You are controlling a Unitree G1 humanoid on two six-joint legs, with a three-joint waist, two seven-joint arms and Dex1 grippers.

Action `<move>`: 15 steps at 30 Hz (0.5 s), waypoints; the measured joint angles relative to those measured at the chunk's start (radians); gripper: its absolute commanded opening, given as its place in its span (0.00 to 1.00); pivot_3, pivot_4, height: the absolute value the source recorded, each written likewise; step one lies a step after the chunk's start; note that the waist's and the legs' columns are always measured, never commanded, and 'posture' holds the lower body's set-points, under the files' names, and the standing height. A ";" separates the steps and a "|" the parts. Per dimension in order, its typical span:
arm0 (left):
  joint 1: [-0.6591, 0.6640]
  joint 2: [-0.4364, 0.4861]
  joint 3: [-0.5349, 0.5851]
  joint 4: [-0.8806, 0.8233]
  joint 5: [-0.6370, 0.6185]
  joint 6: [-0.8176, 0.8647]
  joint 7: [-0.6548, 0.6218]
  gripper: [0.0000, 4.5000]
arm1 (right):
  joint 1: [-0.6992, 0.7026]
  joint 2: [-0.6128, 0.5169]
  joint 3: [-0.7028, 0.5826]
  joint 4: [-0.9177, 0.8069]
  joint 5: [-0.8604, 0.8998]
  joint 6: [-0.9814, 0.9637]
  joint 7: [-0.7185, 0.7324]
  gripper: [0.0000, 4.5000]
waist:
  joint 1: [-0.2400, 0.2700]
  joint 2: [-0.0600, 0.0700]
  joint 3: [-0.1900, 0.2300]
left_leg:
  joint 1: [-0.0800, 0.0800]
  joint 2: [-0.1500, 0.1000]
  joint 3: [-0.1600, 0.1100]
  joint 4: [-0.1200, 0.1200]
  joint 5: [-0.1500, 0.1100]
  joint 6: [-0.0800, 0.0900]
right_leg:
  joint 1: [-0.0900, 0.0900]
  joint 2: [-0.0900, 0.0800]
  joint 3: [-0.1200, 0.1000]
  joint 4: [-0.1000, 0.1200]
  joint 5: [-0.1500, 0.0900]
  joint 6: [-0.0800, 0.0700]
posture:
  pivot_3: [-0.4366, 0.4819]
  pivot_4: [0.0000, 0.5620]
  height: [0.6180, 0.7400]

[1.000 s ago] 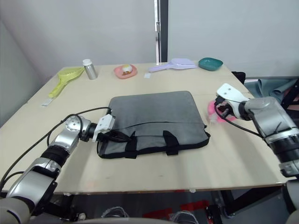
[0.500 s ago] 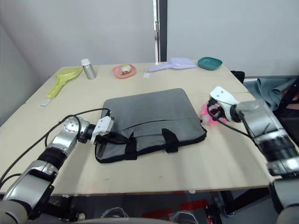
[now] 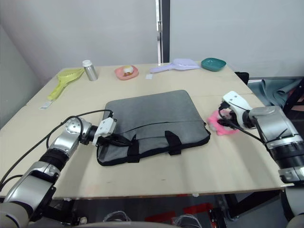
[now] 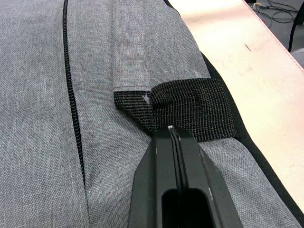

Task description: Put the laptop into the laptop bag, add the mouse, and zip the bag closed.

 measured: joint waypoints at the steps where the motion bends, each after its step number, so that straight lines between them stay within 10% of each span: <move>1: -0.001 0.000 -0.001 0.000 0.000 0.000 0.000 0.00 | -0.002 -0.016 -0.018 0.002 0.014 0.013 0.012 0.99 | 0.001 0.000 0.000 | 0.000 0.000 0.000 0.000 0.000 0.000 | 0.000 0.000 0.000 0.000 0.000 0.000 | 0.48 0.27 1.00; 15: 0.051 0.164 0.019 -0.230 -0.077 0.314 -0.028 0.00 | 0.143 -0.193 -0.207 -0.274 0.275 0.132 0.254 0.99 | -0.025 0.000 0.017 | -0.004 0.005 0.005 -0.003 0.000 -0.001 | -0.010 0.005 0.003 0.000 0.000 -0.002 | 0.48 0.27 1.00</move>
